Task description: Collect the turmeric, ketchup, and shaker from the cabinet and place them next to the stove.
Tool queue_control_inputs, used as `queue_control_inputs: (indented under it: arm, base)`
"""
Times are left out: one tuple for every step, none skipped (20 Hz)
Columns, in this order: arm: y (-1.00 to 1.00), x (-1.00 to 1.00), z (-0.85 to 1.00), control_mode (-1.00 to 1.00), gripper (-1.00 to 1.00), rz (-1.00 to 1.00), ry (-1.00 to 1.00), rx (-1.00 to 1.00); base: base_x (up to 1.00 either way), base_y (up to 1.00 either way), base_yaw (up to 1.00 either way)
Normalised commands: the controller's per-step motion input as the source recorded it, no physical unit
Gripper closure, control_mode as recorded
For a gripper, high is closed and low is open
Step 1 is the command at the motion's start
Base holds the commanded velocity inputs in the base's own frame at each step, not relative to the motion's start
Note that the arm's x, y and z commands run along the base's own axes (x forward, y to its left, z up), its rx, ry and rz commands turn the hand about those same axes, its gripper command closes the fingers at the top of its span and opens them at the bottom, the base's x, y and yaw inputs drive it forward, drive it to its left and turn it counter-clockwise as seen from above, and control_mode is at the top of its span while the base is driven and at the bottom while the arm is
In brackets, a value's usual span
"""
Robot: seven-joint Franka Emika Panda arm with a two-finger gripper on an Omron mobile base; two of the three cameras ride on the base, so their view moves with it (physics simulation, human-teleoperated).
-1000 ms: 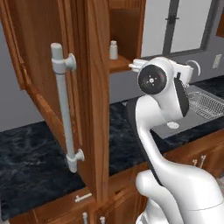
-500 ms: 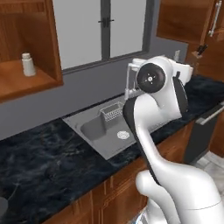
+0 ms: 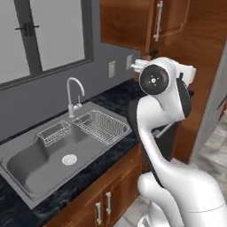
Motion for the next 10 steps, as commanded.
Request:
queue_control_inputs:
  arm:
    - [0.0,0.0,0.0,1.0,1.0,0.0,0.0,0.0]
    - [0.0,0.0,0.0,1.0,1.0,0.0,0.0,0.0]
    - [0.0,0.0,0.0,1.0,1.0,0.0,0.0,0.0]
    - [0.0,0.0,0.0,1.0,1.0,0.0,0.0,0.0]
    - [0.0,0.0,0.0,1.0,1.0,0.0,0.0,0.0]
    - [0.0,0.0,0.0,1.0,1.0,0.0,0.0,0.0]
    - [0.0,0.0,0.0,1.0,1.0,0.0,0.0,0.0]
    - [0.0,0.0,0.0,1.0,1.0,0.0,0.0,0.0]
    - [0.0,0.0,0.0,1.0,1.0,0.0,0.0,0.0]
    - [0.0,0.0,0.0,1.0,1.0,0.0,0.0,0.0]
  base:
    - [0.19,-1.0,-0.35]
    - [0.19,-1.0,-0.35]
    - [0.19,-1.0,-0.36]
    - [0.17,-1.0,-0.36]
    - [0.16,-1.0,-0.36]
    - [0.16,-1.0,-0.36]
    - [0.16,-1.0,-0.36]
    - [0.16,-1.0,-0.36]
    - [0.16,-1.0,-0.36]
    - [0.16,-1.0,-0.36]
